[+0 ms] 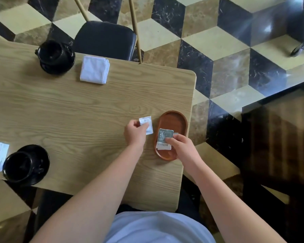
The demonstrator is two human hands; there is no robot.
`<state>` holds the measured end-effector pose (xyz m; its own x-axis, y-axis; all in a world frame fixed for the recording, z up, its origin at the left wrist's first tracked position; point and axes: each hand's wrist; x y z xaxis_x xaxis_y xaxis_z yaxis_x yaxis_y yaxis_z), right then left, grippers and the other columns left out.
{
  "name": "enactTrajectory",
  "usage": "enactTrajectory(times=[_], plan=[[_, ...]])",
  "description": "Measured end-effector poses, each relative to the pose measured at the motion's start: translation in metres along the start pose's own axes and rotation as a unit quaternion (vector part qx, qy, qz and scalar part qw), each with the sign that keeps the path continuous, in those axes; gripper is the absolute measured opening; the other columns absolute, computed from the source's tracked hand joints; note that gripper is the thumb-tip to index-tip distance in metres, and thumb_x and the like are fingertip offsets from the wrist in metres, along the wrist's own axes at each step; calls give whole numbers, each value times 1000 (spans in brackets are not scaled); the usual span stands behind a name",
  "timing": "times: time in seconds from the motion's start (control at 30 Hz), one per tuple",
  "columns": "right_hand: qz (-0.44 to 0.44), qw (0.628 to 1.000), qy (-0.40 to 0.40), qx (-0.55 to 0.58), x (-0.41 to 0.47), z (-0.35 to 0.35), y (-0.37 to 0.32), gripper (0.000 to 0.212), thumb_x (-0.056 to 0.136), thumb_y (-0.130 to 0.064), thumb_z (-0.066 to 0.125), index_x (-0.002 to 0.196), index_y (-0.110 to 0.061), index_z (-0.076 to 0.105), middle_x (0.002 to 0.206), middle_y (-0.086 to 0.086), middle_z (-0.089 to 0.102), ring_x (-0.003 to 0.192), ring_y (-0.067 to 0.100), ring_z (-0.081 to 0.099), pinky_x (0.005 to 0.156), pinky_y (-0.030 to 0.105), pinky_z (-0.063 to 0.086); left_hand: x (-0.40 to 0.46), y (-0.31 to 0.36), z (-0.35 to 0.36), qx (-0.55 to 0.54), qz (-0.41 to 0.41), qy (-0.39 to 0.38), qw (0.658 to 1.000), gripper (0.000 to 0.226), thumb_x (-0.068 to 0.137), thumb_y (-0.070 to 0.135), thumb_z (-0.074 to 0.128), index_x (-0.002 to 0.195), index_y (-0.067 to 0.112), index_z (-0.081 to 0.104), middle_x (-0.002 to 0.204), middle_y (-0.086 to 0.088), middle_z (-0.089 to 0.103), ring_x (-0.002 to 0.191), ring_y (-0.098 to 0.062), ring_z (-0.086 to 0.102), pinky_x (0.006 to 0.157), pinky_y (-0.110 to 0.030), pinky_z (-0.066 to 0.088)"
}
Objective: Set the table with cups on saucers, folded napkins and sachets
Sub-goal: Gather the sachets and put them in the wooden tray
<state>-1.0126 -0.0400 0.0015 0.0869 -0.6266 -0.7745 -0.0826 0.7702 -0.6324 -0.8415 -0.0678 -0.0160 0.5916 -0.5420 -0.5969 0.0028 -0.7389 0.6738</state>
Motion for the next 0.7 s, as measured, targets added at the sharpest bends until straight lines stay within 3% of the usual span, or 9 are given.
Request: enactTrajectory(times=[0.17, 0.3, 0.37, 0.47, 0.53, 0.6, 0.7], plan=[[-13, 1000, -2, 11, 8, -18, -20, 17, 88, -28, 71, 100, -17, 77, 99, 6, 79, 92, 23, 74, 78, 35, 54, -26, 0, 6, -101, -28, -143, 984, 7, 84, 13, 76, 90, 11, 73, 93, -11, 77, 89, -27, 72, 84, -40, 56], [-22, 998, 1, -63, 23, -34, -34, 16, 95, -26, 66, 107, -17, 72, 104, 6, 77, 95, 14, 72, 79, 26, 56, -37, 12, 16, -176, -103, -161, 966, 2, 88, 13, 72, 88, 14, 74, 83, -4, 74, 75, -18, 66, 63, -29, 48], [-18, 996, -11, -88, 31, -37, -42, 19, 99, -25, 62, 113, -13, 66, 109, 7, 73, 99, 16, 72, 85, 30, 60, -42, 17, 21, -194, -133, -172, 956, 4, 89, 13, 70, 86, 15, 72, 80, -4, 71, 64, -13, 63, 56, -25, 42], [-18, 995, -26, -98, 41, -45, -55, 23, 101, -25, 60, 117, -9, 64, 108, 9, 72, 100, 21, 72, 88, 34, 61, -45, 20, 28, -203, -153, -187, 949, 7, 93, 8, 66, 87, 11, 68, 86, -11, 70, 69, -19, 65, 58, -27, 52], [-51, 976, -9, -210, 49, -51, -63, 18, 100, -29, 60, 108, -14, 66, 97, 5, 72, 87, 20, 71, 77, 33, 59, -46, 18, 29, -195, -158, -172, 953, 5, 94, 3, 63, 91, 7, 65, 89, -15, 68, 70, -22, 67, 56, -27, 57], [-94, 935, 3, -341, 58, -53, -69, 13, 98, -31, 61, 99, -19, 67, 86, -1, 68, 76, 18, 63, 63, 29, 48, -45, 14, 31, -185, -173, -153, 955, 6, 93, 0, 61, 98, 4, 61, 88, -16, 68, 69, -25, 68, 58, -30, 60], [-130, 888, 2, -440, 74, -50, -79, 17, 93, -29, 68, 105, -18, 66, 91, -3, 66, 79, 17, 61, 63, 30, 48, -44, 9, 36, -132, -194, -122, 964, 4, 89, 4, 63, 86, 7, 62, 78, -11, 66, 60, -21, 65, 50, -26, 54]])
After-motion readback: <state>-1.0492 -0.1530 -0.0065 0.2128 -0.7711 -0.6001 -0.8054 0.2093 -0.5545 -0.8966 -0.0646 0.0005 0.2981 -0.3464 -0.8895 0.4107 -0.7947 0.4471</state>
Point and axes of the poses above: each hand's wrist, its own x-axis towards the middle knuckle, its own z-axis out of the palm, y = z × x
